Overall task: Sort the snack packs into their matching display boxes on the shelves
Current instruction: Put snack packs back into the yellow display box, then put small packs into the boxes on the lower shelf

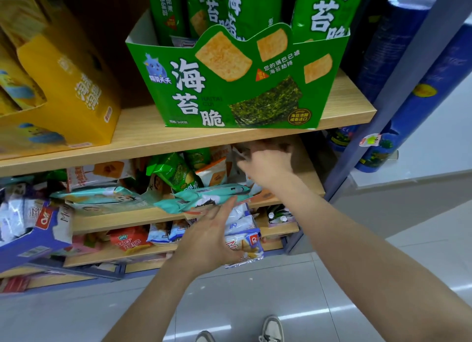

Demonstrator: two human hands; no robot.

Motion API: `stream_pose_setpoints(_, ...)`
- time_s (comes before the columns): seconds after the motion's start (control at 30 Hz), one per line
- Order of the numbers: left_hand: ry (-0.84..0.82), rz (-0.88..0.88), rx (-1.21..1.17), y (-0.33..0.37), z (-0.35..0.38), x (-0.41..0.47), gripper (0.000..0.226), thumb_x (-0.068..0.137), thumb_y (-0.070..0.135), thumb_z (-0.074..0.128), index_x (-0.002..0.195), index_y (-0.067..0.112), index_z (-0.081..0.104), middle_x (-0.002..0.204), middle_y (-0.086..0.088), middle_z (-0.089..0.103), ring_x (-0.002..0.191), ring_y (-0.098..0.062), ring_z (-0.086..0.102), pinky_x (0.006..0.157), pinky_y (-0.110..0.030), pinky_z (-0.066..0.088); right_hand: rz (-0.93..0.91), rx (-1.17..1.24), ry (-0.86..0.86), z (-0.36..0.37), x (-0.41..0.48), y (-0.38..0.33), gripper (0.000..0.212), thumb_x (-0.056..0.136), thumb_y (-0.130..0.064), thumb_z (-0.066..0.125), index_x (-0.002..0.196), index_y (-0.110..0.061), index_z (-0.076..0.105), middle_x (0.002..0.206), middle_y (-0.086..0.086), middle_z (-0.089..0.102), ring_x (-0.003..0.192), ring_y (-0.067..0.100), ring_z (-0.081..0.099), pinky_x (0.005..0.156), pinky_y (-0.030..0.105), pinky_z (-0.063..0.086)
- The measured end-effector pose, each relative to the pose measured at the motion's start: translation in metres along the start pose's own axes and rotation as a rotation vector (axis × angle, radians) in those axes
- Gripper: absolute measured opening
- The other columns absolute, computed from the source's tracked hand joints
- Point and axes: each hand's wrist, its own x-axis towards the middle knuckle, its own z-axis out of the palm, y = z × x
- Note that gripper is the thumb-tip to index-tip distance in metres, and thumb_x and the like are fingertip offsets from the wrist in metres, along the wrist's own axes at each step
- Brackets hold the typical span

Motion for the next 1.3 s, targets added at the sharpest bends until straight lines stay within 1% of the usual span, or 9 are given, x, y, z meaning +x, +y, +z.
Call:
stream_pose_setpoints(0.17, 0.033, -0.006, -0.056, -0.006, 0.0, 0.002, 0.119, 0.063, 0.055, 0.078, 0.151, 0.048, 0.0, 0.159, 0.013, 0.026, 0.14, -0.015, 0.036, 0.105, -0.037, 0.042, 0.095, 0.073, 0.148, 0.018, 0.025, -0.017, 0.031, 0.095, -0.044, 0.052, 0.119, -0.026, 0.06, 0.126, 0.005, 0.062, 0.121, 0.031, 0.053, 0.104, 0.046, 0.035)
stream_pose_setpoints(0.3, 0.054, -0.014, -0.051, -0.005, 0.001, 0.004, 0.118, 0.065, 0.055, 0.078, 0.152, 0.047, -0.001, 0.159, 0.013, 0.025, 0.14, -0.014, 0.036, 0.102, -0.033, 0.043, 0.136, 0.115, 0.231, 0.005, 0.017, 0.011, 0.027, 0.095, -0.022, 0.053, 0.121, -0.017, 0.063, 0.129, 0.01, 0.061, 0.123, 0.032, 0.053, 0.103, 0.039, 0.038)
stream_pose_setpoints(0.47, 0.069, -0.025, -0.037, -0.002, 0.005, 0.004, 0.118, 0.065, 0.057, 0.078, 0.151, 0.049, -0.003, 0.159, 0.012, 0.026, 0.14, -0.015, 0.035, 0.101, -0.033, 0.042, 0.035, 0.529, 0.382, 0.011, -0.008, 0.056, 0.025, 0.096, -0.015, 0.056, 0.114, -0.021, 0.072, 0.112, 0.01, 0.072, 0.106, 0.032, 0.063, 0.093, 0.041, 0.051)
stream_pose_setpoints(0.77, 0.068, -0.068, -0.04, -0.001, 0.003, 0.011, 0.119, 0.064, 0.054, 0.08, 0.15, 0.049, -0.002, 0.157, 0.011, 0.029, 0.135, -0.017, 0.041, 0.096, -0.035, 0.046, 0.007, 0.36, 0.216, 0.045, -0.019, 0.064, 0.037, 0.105, -0.04, 0.031, 0.126, -0.019, 0.054, 0.124, 0.009, 0.06, 0.123, 0.027, 0.042, 0.1, 0.051, 0.032)
stream_pose_setpoints(0.87, 0.049, -0.064, -0.056, 0.0, 0.0, 0.011, 0.117, 0.064, 0.049, 0.08, 0.151, 0.048, 0.002, 0.155, 0.01, 0.03, 0.134, -0.017, 0.042, 0.097, -0.034, 0.046, -0.07, 0.31, 0.321, 0.044, -0.03, 0.062, 0.039, 0.102, -0.049, 0.036, 0.129, -0.026, 0.052, 0.126, 0.005, 0.052, 0.124, 0.024, 0.036, 0.101, 0.052, 0.032)
stream_pose_setpoints(1.0, 0.032, -0.027, -0.068, 0.001, 0.0, 0.004, 0.112, 0.061, 0.049, 0.08, 0.151, 0.045, 0.014, 0.147, 0.012, 0.037, 0.129, -0.015, 0.045, 0.099, -0.034, 0.045, -0.38, 0.048, 0.382, 0.058, -0.043, 0.041, 0.032, 0.092, -0.049, 0.058, 0.123, -0.041, 0.06, 0.138, 0.0, 0.049, 0.131, 0.026, 0.032, 0.096, 0.053, 0.033)
stream_pose_setpoints(1.13, 0.074, -0.024, -0.257, 0.001, -0.003, -0.015, 0.107, 0.056, 0.051, 0.083, 0.146, 0.049, 0.025, 0.14, 0.021, 0.04, 0.124, -0.005, 0.044, 0.102, -0.029, 0.042, -0.275, 0.039, 0.422, 0.058, -0.042, 0.054, 0.025, 0.08, -0.022, 0.075, 0.101, -0.035, 0.076, 0.132, 0.003, 0.058, 0.129, 0.028, 0.037, 0.093, 0.051, 0.034)
stream_pose_setpoints(1.2, 0.096, -0.065, -0.483, 0.004, -0.008, -0.028, 0.1, 0.058, 0.038, 0.09, 0.14, 0.05, 0.035, 0.133, 0.023, 0.047, 0.117, -0.003, 0.052, 0.097, -0.029, 0.049, -0.199, 0.072, 0.389, 0.049, -0.046, 0.061, 0.035, 0.084, -0.022, 0.07, 0.115, -0.039, 0.071, 0.143, 0.004, 0.049, 0.136, 0.027, 0.029, 0.098, 0.053, 0.032)
stream_pose_setpoints(1.3, 0.095, -0.149, -1.021, 0.019, -0.018, -0.045, 0.079, 0.066, 0.002, 0.087, 0.123, 0.042, 0.05, 0.109, 0.013, 0.07, 0.096, -0.012, 0.07, 0.074, -0.033, 0.06, -0.13, 0.322, 0.236, 0.027, -0.066, 0.059, 0.048, 0.096, -0.035, 0.058, 0.14, -0.047, 0.046, 0.16, 0.0, 0.025, 0.147, 0.021, 0.013, 0.111, 0.055, 0.023)
